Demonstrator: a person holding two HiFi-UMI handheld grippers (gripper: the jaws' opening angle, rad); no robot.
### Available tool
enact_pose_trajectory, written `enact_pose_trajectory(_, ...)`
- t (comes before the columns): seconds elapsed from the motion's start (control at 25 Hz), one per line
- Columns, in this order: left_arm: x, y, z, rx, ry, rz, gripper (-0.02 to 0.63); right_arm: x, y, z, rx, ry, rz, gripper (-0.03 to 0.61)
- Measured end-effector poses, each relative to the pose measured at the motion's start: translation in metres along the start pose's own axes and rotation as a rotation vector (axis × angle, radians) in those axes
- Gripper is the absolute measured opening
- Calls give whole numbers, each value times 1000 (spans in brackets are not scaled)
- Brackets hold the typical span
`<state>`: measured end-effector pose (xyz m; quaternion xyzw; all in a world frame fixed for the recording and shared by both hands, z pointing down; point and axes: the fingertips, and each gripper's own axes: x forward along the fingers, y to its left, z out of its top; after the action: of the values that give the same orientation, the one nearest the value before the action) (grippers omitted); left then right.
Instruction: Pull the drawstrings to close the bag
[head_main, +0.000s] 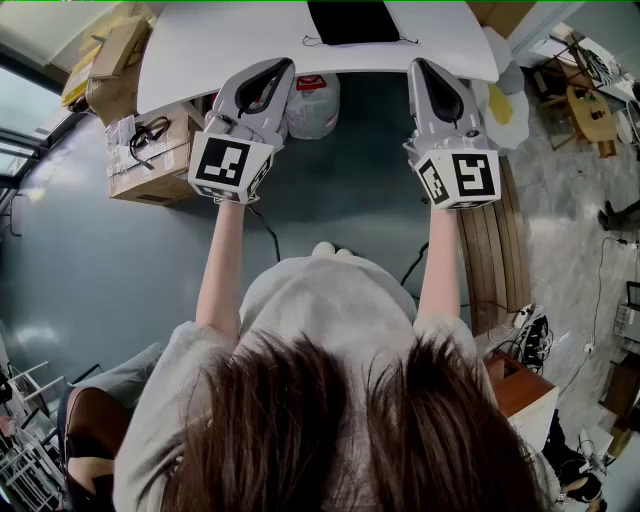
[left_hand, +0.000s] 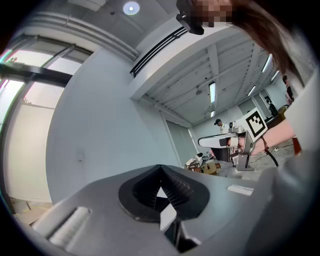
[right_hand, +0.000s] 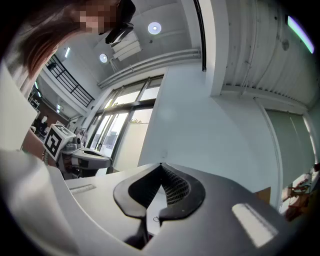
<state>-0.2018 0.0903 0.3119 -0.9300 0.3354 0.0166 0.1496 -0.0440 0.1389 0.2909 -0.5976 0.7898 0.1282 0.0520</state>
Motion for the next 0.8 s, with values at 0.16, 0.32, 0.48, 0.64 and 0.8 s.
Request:
enact_pose_trajectory(0.16, 0, 0, -2, -2, 3, -3, -6, 0, 1, -3, -6, 13, 0, 10)
enact_pose_trajectory(0.32, 1, -4, -4, -10, 8, -6, -6, -5, -3, -4, 1, 16, -11, 11)
enact_pose_trajectory(0.48, 2, -5, -7, -28, 14, -5, -6, -10, -9, -6, 24, 14, -29, 12)
enact_pose_trajectory(0.64, 4, -11, -11, -48, 18, -5, -6, -18, -18, -10, 26, 26, -45, 12)
enact_pose_trajectory(0.8, 10, -16, -14, -59, 22, 5, -6, -24, -32, -13, 32, 29, -52, 12)
